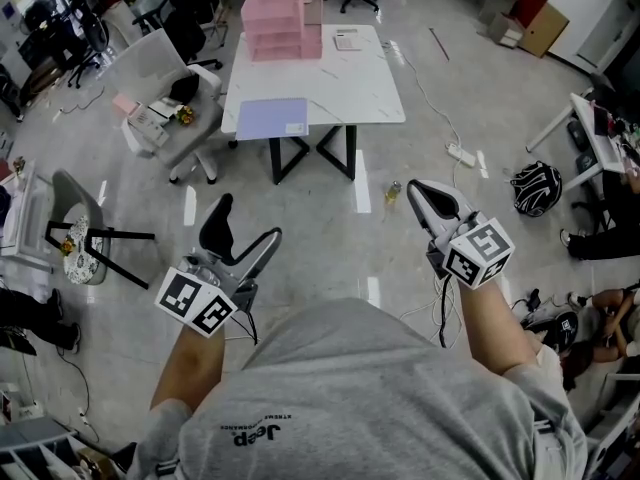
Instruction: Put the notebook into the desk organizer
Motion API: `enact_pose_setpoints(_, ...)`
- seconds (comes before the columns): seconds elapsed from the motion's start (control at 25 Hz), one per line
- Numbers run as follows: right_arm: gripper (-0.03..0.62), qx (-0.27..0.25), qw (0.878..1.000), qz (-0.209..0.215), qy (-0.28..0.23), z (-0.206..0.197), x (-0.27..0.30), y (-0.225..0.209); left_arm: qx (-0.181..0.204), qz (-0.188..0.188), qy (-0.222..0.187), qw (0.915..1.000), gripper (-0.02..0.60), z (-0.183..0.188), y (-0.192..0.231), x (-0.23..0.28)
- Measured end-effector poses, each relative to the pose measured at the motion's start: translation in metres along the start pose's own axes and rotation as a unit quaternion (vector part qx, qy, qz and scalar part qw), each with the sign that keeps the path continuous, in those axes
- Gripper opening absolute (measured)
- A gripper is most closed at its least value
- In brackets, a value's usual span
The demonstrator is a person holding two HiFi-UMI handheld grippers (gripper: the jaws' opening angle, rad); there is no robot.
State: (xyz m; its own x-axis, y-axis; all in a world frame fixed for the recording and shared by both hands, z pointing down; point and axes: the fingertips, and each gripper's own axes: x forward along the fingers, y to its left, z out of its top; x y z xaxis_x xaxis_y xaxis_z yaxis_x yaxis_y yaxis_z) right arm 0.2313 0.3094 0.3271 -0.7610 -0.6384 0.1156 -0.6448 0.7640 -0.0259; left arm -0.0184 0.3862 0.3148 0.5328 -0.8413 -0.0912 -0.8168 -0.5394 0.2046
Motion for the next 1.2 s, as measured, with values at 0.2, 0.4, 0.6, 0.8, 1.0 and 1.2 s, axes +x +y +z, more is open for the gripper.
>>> enact_pose_setpoints(0.2, 0.002, 0.000, 1.000, 0.010, -0.005, 0.002, -0.011, -0.016, 0.004, 0.003, 0.007, 1.0000, 0.485, -0.002, -0.017, 0.016)
enact_pose_setpoints(0.4, 0.002, -0.007, 1.000, 0.026, -0.005, 0.001, -0.032, -0.044, 0.006, 0.019, 0.004, 0.9998, 0.485, -0.006, -0.045, 0.042)
enact_pose_setpoints(0.6, 0.002, -0.008, 0.999, 0.044, -0.004, -0.005, -0.051, -0.078, 0.002, 0.039, 0.002, 0.9992, 0.485, -0.016, -0.075, 0.069)
enact_pose_setpoints(0.8, 0.002, -0.001, 0.998, 0.057, -0.011, -0.009, -0.055, -0.110, 0.004, 0.058, 0.009, 0.9983, 0.485, -0.024, -0.088, 0.090)
enact_pose_setpoints(1.0, 0.002, 0.004, 0.998, 0.065, -0.015, -0.005, -0.036, -0.127, 0.009, 0.068, 0.013, 0.9975, 0.483, -0.019, -0.071, 0.107)
enact_pose_setpoints(1.2, 0.002, 0.005, 0.998, 0.056, -0.013, -0.005, 0.001, -0.144, 0.006, 0.058, 0.012, 0.9982, 0.484, -0.018, -0.031, 0.132)
